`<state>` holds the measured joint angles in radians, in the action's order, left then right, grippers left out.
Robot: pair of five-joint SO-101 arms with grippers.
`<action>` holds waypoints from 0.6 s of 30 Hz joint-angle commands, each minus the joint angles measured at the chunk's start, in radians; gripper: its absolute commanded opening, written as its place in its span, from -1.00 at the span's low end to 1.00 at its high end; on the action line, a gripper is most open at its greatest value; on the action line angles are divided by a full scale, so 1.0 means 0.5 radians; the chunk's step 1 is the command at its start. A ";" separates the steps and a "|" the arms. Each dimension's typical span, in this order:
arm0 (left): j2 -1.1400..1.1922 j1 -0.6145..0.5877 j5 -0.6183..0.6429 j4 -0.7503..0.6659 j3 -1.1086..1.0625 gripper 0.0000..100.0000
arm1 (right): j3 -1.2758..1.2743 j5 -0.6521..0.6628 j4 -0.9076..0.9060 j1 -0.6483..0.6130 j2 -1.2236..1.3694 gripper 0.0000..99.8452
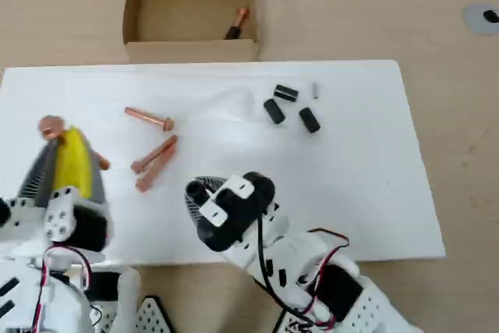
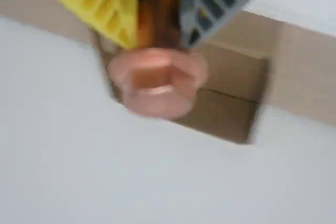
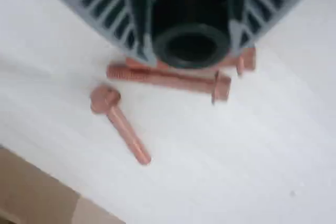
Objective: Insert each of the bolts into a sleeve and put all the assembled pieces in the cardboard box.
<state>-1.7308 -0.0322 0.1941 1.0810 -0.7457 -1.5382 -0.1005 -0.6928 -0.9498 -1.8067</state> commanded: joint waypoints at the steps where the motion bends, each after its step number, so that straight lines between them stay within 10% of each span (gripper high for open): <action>1: 0.005 0.206 0.012 -0.052 0.009 -0.99 | -0.020 -0.006 0.169 -0.038 -0.358 -0.98; 18: 0.011 0.638 -0.058 -0.123 -0.012 -0.99 | -0.164 -0.006 0.651 -0.035 -0.367 -0.98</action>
<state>-1.7323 0.2470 0.1910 1.0411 -0.7549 -1.6103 -0.1005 -0.4335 -0.9498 -1.8067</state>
